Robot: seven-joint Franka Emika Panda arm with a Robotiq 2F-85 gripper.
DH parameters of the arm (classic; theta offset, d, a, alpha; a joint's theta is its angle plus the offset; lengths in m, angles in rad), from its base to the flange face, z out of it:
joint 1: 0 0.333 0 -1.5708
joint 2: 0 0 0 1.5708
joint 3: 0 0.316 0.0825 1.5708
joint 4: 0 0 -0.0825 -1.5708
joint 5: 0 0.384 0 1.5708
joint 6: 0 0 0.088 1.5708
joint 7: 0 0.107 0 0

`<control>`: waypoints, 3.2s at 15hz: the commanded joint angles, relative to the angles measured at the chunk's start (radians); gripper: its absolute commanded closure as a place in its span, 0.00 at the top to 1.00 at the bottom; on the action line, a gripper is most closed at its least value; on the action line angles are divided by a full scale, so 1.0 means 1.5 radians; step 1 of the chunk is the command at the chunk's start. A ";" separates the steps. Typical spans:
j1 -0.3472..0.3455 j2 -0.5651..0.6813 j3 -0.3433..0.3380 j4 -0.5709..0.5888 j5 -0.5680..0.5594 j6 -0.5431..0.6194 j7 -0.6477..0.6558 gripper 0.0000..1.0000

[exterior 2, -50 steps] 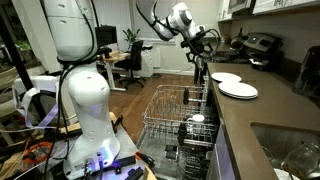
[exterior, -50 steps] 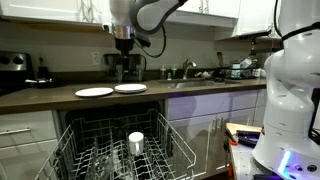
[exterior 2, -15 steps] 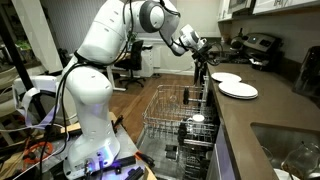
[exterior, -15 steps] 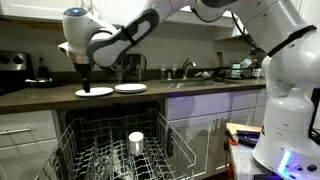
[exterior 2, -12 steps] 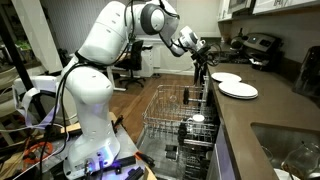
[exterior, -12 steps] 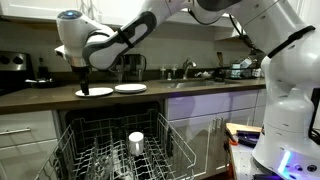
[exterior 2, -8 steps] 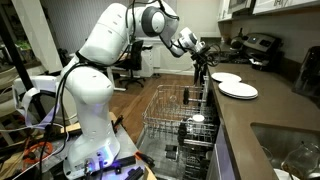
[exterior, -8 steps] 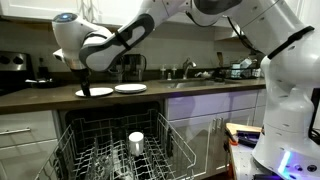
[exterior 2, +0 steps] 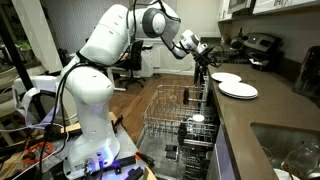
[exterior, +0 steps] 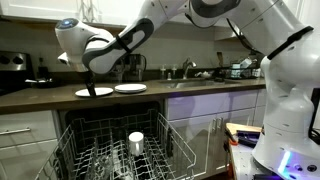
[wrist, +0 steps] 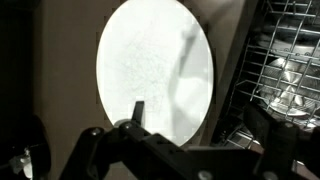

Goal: Put the plate on the left into the dishwasher

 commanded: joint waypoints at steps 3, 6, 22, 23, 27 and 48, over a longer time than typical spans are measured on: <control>-0.009 0.010 0.007 0.015 -0.013 0.013 -0.016 1.00; -0.006 0.003 0.007 0.003 -0.008 0.020 -0.001 1.00; 0.043 0.049 -0.033 0.029 -0.078 -0.031 0.103 1.00; 0.044 0.050 -0.032 0.028 -0.084 -0.034 0.109 1.00; 0.042 0.051 -0.027 0.025 -0.091 -0.036 0.116 0.77; 0.041 0.048 -0.030 0.024 -0.098 -0.042 0.117 0.59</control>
